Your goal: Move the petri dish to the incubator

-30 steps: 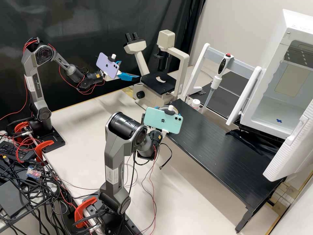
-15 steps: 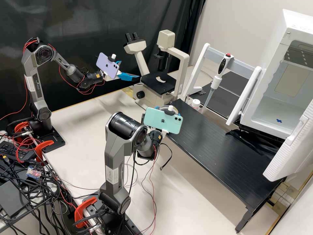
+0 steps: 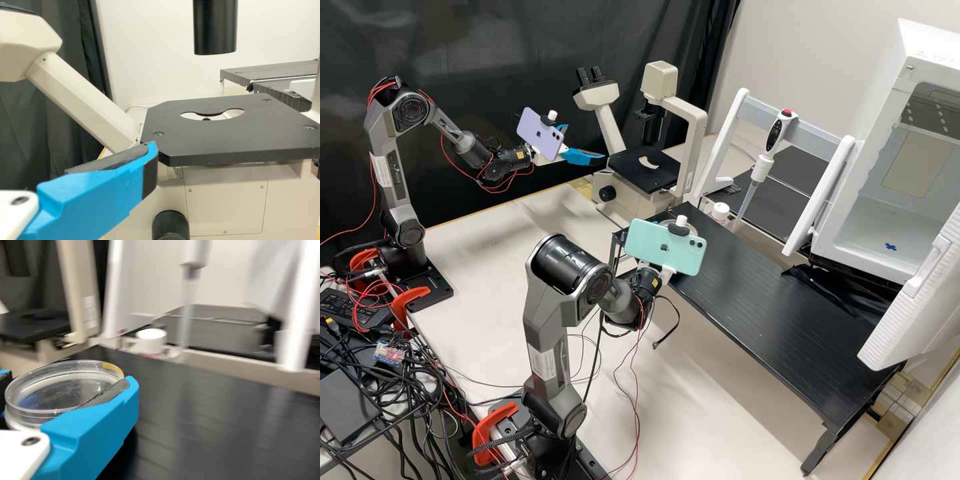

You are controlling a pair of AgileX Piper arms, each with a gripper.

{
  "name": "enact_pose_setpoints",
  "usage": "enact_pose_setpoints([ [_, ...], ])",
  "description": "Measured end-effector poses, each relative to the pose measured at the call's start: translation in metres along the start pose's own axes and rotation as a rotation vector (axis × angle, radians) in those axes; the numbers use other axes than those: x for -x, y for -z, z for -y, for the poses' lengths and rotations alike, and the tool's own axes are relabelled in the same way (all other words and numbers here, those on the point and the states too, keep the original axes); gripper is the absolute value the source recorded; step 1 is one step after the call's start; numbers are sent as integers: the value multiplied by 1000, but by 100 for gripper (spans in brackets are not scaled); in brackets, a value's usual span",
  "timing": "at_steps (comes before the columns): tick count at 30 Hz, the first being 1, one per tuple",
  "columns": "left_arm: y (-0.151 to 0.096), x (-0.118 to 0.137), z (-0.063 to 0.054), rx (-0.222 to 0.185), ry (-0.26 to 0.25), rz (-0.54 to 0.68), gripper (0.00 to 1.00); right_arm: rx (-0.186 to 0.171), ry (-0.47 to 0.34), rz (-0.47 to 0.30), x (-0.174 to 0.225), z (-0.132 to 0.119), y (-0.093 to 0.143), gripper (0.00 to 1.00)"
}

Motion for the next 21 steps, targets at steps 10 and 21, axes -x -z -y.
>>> enact_pose_setpoints([
  [10,0,0,0,0,0,0,100,-29,-154,91,18,-56,-35,0],
  [21,0,0,0,0,0,0,100,-20,-351,166,6,-134,-74,0],
])
